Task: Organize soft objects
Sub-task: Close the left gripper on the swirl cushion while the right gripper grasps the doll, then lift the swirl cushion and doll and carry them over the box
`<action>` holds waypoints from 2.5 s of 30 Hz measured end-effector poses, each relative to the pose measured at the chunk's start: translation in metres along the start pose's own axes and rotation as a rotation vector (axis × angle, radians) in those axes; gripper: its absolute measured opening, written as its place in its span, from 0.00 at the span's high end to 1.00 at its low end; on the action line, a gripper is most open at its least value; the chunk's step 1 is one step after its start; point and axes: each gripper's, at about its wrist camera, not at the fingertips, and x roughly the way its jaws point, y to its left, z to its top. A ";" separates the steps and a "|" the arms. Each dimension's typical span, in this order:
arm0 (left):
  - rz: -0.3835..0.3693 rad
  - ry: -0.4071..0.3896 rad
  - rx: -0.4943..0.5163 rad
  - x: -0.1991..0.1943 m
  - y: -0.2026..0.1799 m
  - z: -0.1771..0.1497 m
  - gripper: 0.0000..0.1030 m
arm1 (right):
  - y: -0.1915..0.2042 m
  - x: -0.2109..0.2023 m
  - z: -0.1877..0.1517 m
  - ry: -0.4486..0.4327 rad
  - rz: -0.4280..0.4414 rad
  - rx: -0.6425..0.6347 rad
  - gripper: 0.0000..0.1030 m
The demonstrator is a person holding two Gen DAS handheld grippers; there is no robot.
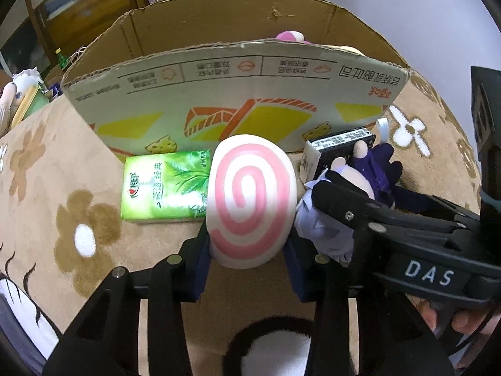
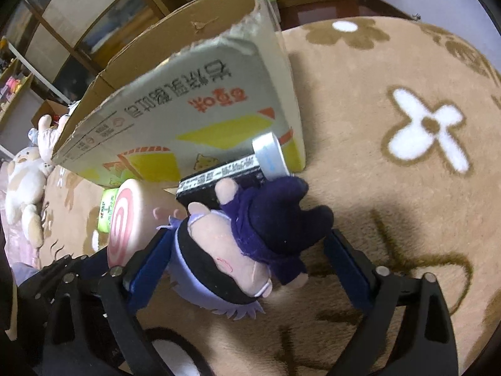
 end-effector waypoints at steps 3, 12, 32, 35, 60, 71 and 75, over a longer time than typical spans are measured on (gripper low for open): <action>0.012 0.005 0.001 -0.001 0.002 -0.004 0.62 | 0.006 0.003 -0.002 0.021 0.034 -0.020 0.16; 0.032 0.005 -0.026 -0.013 0.016 -0.018 0.67 | 0.027 -0.007 -0.014 -0.045 0.037 -0.091 0.42; 0.127 -0.195 -0.047 -0.073 0.020 -0.013 0.68 | 0.028 -0.083 -0.016 -0.238 -0.055 -0.191 0.42; 0.142 -0.239 -0.048 -0.086 0.022 -0.014 0.68 | 0.036 -0.096 -0.016 -0.282 -0.054 -0.218 0.42; 0.263 -0.498 0.016 -0.153 0.022 -0.004 0.68 | 0.049 -0.149 -0.008 -0.507 -0.004 -0.244 0.42; 0.290 -0.560 0.050 -0.165 0.017 0.014 0.68 | 0.061 -0.164 0.009 -0.580 -0.010 -0.288 0.42; 0.274 -0.574 0.029 -0.169 0.016 0.029 0.68 | 0.066 -0.167 0.019 -0.607 -0.015 -0.319 0.42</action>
